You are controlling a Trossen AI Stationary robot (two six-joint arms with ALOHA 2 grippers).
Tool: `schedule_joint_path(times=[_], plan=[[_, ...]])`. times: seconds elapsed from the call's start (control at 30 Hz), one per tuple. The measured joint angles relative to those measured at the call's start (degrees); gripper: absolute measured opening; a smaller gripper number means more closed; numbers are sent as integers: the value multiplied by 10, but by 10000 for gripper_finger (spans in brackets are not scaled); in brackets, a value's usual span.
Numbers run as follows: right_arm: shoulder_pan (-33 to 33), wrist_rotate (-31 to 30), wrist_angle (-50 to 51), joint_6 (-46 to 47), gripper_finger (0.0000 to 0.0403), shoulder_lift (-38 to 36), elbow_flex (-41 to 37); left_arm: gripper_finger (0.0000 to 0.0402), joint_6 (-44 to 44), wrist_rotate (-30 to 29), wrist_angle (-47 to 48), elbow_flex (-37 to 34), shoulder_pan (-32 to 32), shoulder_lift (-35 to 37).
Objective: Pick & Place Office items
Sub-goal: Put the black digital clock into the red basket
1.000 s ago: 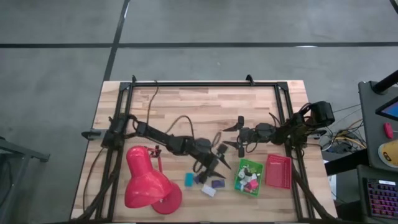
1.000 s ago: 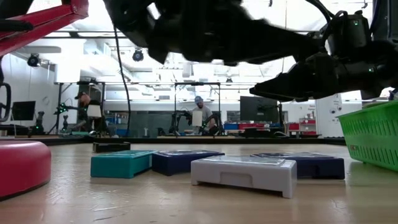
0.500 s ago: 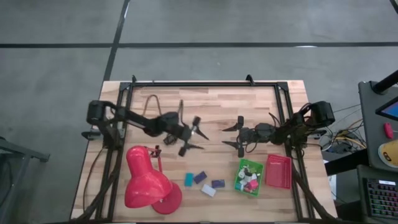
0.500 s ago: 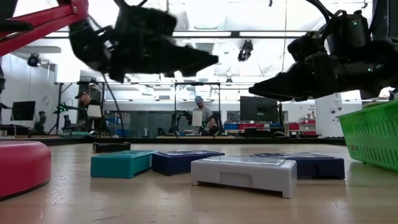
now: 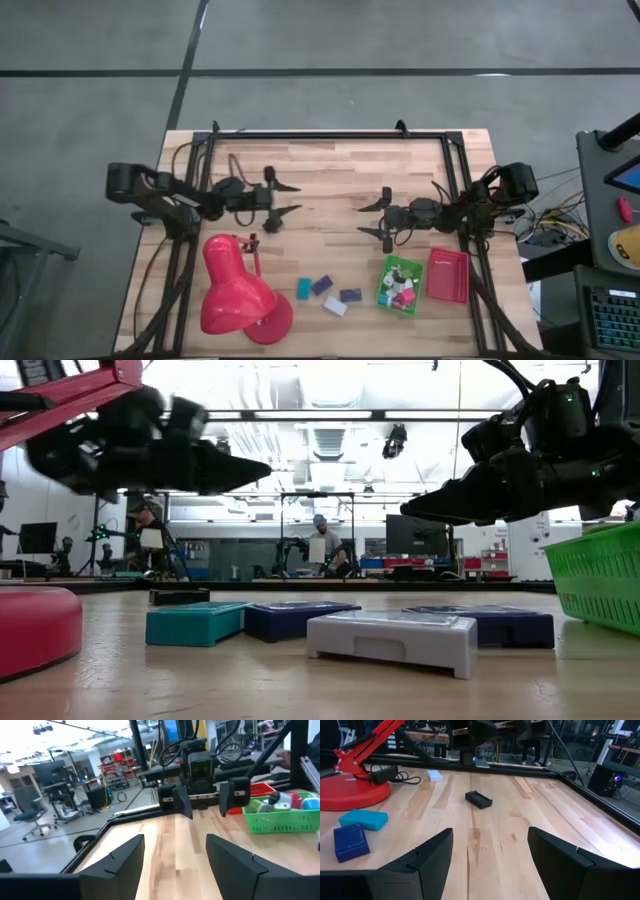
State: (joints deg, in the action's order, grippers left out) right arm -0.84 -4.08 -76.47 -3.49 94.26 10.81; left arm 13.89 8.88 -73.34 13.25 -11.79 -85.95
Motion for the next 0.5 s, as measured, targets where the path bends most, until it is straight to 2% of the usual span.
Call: schedule_joint_path(times=[0.27,0.4,0.5], plan=[[0,0,0,0,249,0,1,218,0,-34,-75,-71,0,13],[0,0,-1,0,247,0,1,218,-1,-69,-115,-105,0,13],[0,0,0,0,249,0,1,218,0,-71,-159,-130,0,15]])
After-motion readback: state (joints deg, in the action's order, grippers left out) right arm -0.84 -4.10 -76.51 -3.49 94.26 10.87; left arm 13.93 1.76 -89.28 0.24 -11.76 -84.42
